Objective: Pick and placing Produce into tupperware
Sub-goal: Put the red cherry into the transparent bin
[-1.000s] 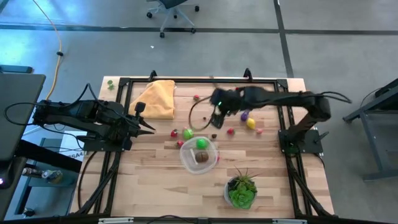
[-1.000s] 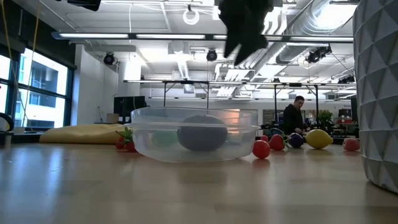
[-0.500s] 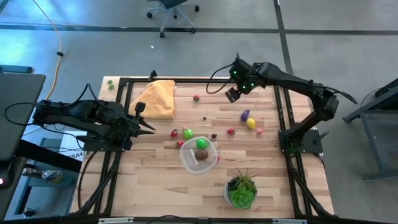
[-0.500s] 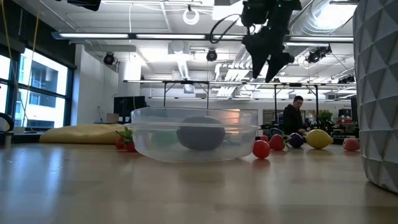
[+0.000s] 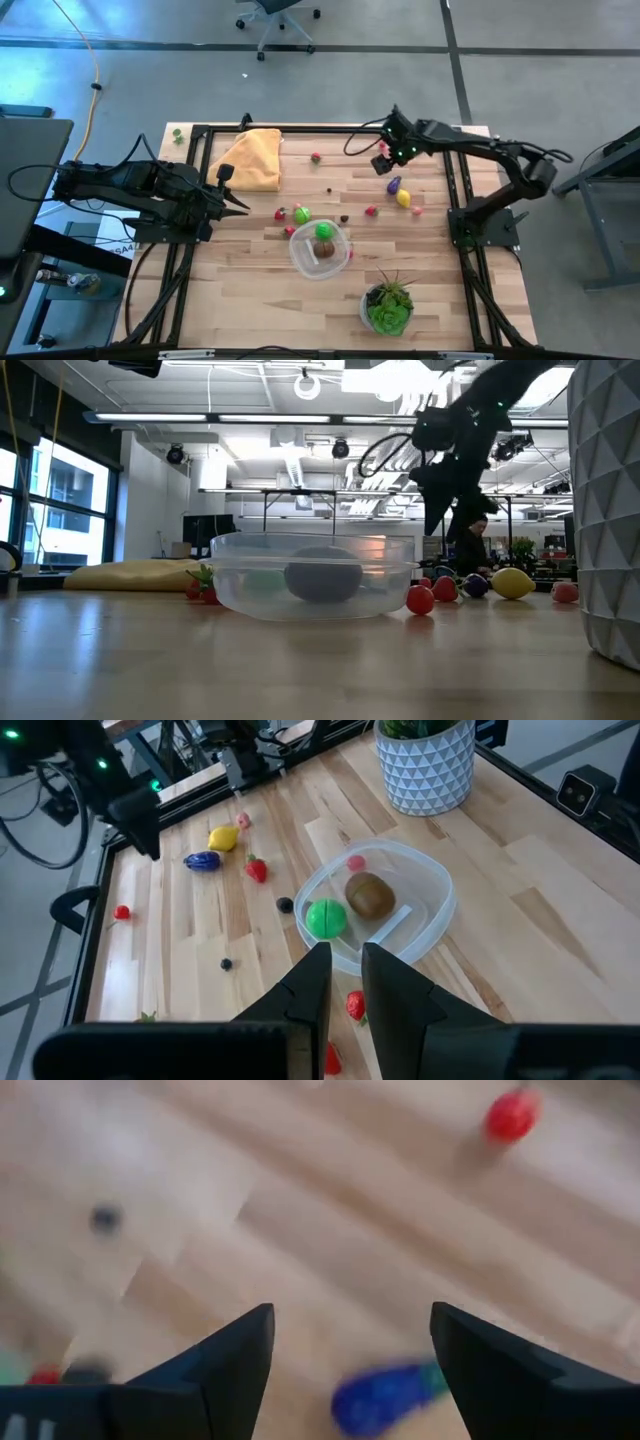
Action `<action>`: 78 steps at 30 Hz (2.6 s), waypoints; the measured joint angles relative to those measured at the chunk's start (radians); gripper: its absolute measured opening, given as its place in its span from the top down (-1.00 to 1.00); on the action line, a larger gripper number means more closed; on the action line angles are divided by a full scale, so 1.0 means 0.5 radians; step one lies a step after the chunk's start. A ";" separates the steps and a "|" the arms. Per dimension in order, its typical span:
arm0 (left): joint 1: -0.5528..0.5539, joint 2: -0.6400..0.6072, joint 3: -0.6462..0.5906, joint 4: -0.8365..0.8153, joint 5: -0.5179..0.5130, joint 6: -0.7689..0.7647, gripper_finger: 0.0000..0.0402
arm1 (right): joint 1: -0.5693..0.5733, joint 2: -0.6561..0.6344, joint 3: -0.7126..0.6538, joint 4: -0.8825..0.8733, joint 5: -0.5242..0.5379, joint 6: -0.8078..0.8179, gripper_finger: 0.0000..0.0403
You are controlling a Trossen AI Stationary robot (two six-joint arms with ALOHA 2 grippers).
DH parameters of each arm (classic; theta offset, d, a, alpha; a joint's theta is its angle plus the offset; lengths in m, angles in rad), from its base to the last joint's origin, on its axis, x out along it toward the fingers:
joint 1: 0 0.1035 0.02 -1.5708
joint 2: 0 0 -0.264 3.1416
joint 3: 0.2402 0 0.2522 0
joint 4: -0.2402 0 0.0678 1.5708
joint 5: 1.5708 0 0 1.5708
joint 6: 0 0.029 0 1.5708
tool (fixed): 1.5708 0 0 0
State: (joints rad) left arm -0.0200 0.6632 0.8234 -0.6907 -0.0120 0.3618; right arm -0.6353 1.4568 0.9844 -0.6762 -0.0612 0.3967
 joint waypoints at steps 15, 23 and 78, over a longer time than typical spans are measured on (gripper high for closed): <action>0.000 0.000 0.000 0.000 0.000 0.000 0.75 | -0.022 -0.015 -0.497 0.945 0.644 0.537 -0.22; 0.001 0.000 0.000 0.000 -0.097 0.000 0.75 | -0.158 0.144 -0.496 1.028 0.485 0.332 -0.21; 0.000 0.001 0.000 0.000 -0.098 0.000 0.75 | -0.571 0.622 -0.201 1.159 -0.138 -0.574 -0.10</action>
State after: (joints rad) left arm -0.0199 0.6636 0.8234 -0.6907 -0.0608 0.3618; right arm -0.9207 1.7676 0.8837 -0.0967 -0.1300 0.1095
